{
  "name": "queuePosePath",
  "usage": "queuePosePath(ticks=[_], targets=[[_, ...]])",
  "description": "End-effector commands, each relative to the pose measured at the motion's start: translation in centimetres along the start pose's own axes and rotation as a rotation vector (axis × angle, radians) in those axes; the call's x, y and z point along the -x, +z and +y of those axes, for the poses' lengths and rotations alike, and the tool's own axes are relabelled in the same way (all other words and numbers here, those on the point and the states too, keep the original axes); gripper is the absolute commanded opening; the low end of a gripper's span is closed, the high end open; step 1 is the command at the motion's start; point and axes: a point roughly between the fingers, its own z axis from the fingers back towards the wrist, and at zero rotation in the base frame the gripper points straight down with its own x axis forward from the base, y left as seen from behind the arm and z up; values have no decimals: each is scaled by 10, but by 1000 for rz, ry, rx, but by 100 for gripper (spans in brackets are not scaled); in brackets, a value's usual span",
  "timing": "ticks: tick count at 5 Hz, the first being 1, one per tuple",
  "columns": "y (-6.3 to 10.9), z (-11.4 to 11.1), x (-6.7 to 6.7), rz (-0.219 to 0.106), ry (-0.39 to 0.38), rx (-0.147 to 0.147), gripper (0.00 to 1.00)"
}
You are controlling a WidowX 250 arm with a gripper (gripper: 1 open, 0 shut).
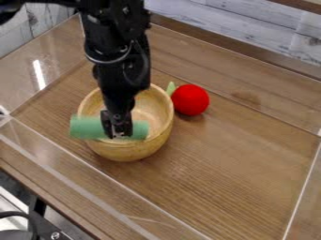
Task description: Put the green stick in the brown bowl
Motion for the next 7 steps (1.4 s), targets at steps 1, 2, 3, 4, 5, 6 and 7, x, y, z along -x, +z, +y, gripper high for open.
queuePosePath(ticks=[1, 2, 3, 4, 5, 6, 7], targets=[[8, 10, 6, -34, 2, -13, 100], [14, 19, 15, -51, 16, -14, 100], [16, 27, 15, -62, 25, -12, 100], [15, 34, 14, -70, 25, -9, 100], [17, 41, 4, -74, 46, -6, 100], [18, 48, -5, -76, 73, -1, 100], [20, 55, 6, -75, 129, -2, 100]])
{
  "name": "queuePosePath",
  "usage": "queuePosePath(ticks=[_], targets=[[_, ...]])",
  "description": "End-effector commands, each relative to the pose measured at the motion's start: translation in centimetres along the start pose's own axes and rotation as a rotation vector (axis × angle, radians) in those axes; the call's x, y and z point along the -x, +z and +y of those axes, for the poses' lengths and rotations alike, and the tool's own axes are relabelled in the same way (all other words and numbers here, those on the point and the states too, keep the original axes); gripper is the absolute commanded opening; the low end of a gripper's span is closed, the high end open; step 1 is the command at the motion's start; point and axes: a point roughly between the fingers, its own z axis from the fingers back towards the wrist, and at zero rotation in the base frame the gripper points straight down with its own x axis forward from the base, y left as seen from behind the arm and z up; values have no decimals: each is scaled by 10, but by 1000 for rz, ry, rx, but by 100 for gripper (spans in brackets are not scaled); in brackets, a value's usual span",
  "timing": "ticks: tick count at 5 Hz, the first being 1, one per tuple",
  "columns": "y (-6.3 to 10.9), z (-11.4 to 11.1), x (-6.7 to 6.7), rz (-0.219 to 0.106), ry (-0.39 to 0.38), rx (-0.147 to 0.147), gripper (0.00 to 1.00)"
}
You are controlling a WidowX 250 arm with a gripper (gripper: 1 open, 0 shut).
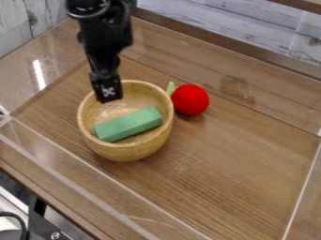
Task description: Put the green stick in the brown bowl
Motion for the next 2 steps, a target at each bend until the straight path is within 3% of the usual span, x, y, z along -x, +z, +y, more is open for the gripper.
queuePosePath(ticks=[1, 2], targets=[[14, 22, 5, -23, 95, -42, 100], [19, 36, 18, -14, 204, -54, 100]])
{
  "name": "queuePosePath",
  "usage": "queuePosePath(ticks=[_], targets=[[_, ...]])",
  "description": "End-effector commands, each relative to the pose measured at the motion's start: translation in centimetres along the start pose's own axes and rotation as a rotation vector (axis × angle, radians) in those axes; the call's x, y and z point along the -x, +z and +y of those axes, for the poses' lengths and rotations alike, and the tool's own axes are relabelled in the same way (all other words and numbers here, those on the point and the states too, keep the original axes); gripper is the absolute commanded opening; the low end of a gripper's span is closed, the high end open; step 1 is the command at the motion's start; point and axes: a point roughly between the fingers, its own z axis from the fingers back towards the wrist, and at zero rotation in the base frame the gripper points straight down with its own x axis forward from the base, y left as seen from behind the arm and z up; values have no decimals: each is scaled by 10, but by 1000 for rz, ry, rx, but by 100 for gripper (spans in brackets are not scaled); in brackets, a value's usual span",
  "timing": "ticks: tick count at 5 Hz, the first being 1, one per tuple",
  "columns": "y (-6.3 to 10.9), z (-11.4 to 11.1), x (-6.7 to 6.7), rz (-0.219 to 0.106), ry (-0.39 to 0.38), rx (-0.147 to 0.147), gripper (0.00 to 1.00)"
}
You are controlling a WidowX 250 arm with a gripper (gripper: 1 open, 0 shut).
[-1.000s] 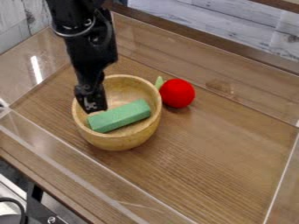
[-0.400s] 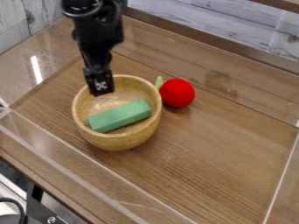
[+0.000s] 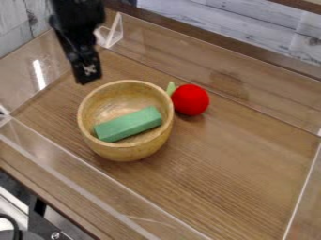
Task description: Put the green stick in the brown bowl
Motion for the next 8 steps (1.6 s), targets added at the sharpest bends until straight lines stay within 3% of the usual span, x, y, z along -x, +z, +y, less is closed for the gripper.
queuePosePath(ticks=[1, 2, 3, 4, 5, 6, 8], targets=[[3, 7, 1, -24, 68, -25, 100], [7, 0, -24, -63, 19, -13, 100], [11, -19, -62, -107, -54, 4, 100], [11, -41, -96, -132, -82, 18, 100], [10, -51, -121, -159, -62, 13, 100], [7, -53, -138, -199, -69, 23, 100], [-3, -32, -164, -222, -57, 23, 100]])
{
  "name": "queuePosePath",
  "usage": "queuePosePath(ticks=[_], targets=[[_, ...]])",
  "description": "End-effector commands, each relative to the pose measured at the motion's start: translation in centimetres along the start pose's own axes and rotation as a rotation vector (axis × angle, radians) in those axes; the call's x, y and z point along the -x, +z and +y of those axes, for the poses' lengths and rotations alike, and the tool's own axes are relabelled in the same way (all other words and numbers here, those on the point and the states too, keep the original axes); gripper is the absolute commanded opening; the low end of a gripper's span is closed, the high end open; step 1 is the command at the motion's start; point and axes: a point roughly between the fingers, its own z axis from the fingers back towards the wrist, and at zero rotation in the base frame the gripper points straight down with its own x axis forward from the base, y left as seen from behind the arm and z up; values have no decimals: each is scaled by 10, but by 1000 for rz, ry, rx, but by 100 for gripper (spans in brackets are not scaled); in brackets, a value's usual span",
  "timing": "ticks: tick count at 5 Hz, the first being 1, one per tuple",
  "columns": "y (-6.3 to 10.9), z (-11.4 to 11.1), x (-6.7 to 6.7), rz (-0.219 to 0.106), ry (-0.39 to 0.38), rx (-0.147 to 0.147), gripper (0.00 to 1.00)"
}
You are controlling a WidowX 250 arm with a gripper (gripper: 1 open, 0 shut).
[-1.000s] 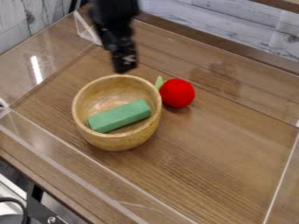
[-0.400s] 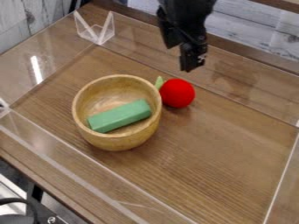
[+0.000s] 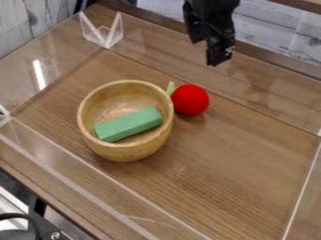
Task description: Put the green stick in the brown bowl
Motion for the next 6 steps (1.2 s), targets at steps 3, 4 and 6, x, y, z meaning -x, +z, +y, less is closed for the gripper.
queuePosePath(ticks=[3, 4, 6], targets=[[-21, 20, -2, -49, 19, 7, 100], [-22, 22, -2, -50, 0, 17, 100], [-23, 22, -18, -40, 67, -17, 100]])
